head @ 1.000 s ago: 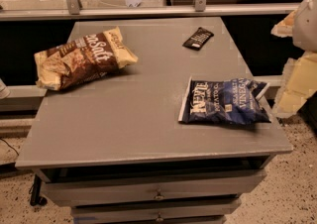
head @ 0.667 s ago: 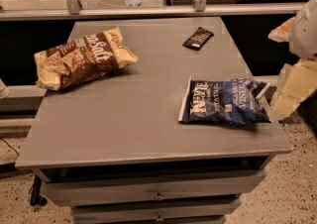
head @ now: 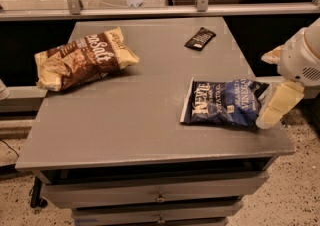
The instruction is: Pick blue chip bag
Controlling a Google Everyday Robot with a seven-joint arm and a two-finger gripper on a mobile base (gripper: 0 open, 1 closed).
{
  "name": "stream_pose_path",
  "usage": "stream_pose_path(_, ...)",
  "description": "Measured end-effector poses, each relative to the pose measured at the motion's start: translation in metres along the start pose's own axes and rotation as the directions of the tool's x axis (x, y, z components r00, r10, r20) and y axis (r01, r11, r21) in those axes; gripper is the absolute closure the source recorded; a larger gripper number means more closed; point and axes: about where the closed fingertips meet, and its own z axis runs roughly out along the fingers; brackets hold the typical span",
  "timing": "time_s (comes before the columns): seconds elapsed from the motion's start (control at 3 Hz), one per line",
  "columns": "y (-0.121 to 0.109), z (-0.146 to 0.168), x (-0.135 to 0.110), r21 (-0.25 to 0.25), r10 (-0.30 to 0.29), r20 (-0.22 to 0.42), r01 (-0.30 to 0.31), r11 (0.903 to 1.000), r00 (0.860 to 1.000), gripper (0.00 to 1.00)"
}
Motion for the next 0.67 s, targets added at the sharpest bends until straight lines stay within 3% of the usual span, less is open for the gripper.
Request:
stream_pose_path(0.33,-0.003,0.025,0.015,-0.035,0.045,0.005,-0.045,0.9984,0.999,0.00)
stream_pose_path(0.67,-0.001,0.042,0.029,-0.103,0.146,0.048,-0.140,0.9847,0.988,0.18)
